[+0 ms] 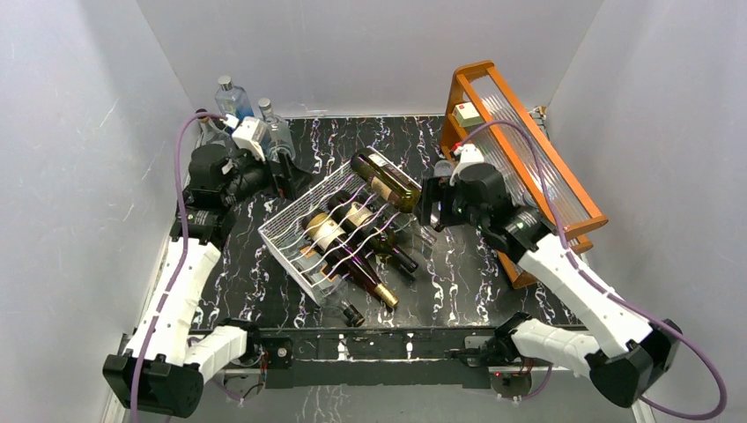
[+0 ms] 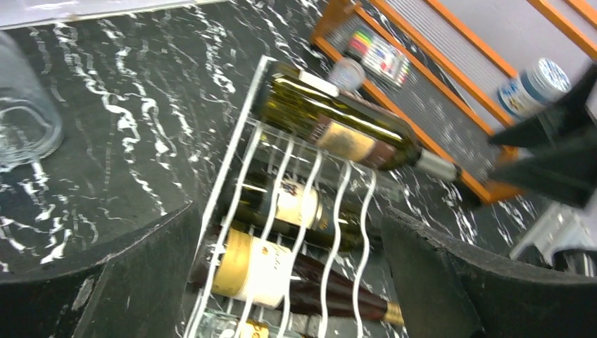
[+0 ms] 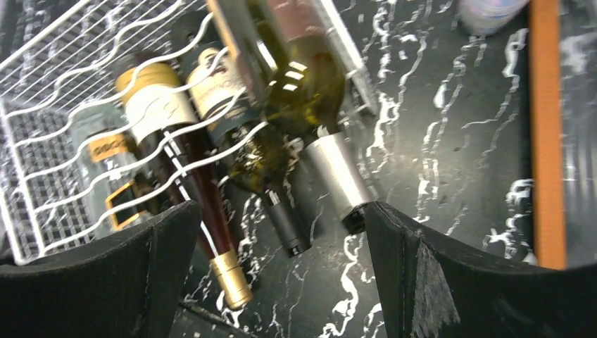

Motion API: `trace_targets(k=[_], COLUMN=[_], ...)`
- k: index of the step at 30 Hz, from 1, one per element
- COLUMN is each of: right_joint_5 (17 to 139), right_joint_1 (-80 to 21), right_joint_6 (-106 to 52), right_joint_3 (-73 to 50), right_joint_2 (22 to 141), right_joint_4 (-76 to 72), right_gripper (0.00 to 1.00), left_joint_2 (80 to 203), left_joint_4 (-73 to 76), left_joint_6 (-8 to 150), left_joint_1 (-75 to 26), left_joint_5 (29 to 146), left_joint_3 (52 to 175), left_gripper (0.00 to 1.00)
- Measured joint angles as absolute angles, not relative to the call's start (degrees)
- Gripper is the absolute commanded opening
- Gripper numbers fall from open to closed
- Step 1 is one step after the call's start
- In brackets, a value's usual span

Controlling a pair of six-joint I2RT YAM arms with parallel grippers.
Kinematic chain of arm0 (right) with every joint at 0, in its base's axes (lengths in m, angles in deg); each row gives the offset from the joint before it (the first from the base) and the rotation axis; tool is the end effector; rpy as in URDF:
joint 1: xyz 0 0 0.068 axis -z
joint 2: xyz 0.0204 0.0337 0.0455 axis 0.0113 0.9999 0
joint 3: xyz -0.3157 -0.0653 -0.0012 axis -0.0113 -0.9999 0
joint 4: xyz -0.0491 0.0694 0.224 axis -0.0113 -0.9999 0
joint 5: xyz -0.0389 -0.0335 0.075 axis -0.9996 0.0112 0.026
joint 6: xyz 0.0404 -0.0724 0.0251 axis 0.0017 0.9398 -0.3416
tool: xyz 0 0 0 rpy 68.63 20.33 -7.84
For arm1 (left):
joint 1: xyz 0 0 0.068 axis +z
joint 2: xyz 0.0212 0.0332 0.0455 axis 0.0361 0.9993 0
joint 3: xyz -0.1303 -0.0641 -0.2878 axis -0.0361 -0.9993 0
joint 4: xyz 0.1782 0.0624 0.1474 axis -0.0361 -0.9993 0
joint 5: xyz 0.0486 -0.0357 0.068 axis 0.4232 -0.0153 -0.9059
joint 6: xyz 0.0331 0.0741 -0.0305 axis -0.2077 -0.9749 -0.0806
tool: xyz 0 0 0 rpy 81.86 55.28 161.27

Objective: Take the wine bottle off the wine rack

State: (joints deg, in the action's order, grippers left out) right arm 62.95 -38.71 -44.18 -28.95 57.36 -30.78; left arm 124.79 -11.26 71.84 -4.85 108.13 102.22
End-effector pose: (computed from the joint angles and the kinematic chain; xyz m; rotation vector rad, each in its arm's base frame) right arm 0.1642 0.1165 0.3704 -0.1800 2.1023 0.5350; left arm 0.2088 -0.0629 0.4299 0.2935 1.7288 -0.6882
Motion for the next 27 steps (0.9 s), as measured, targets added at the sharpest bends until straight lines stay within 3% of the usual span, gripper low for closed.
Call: trace_targets(k=[5, 14, 19, 27], right_joint_5=[62.2, 77.5, 84.4, 89.3], right_joint_1=[-34.0, -21.1, -20.1, -20.2], right_joint_6=[-42.5, -39.2, -37.5, -35.9], right_joint_3=[-23.8, -26.8, -30.1, -32.2], right_joint_2=[64.6, 68.2, 69.8, 74.5], right_joint_4=[-31.4, -28.4, -26.2, -23.3], right_gripper=[0.98, 0.94, 0.83, 0.78], left_joint_2=[121.9, 114.9, 115.7, 116.5], left_joint_4=[-14.8, -20.1, -21.5, -22.2], left_joint_6=[68.0, 64.2, 63.1, 63.4], left_joint_1=[-10.1, -12.6, -14.0, -14.7], left_joint_5=[110.2, 111.1, 110.8, 109.6], left_joint_3=[102.6, 103.7, 104.0, 105.0], left_gripper=[0.98, 0.98, 0.98, 0.98])
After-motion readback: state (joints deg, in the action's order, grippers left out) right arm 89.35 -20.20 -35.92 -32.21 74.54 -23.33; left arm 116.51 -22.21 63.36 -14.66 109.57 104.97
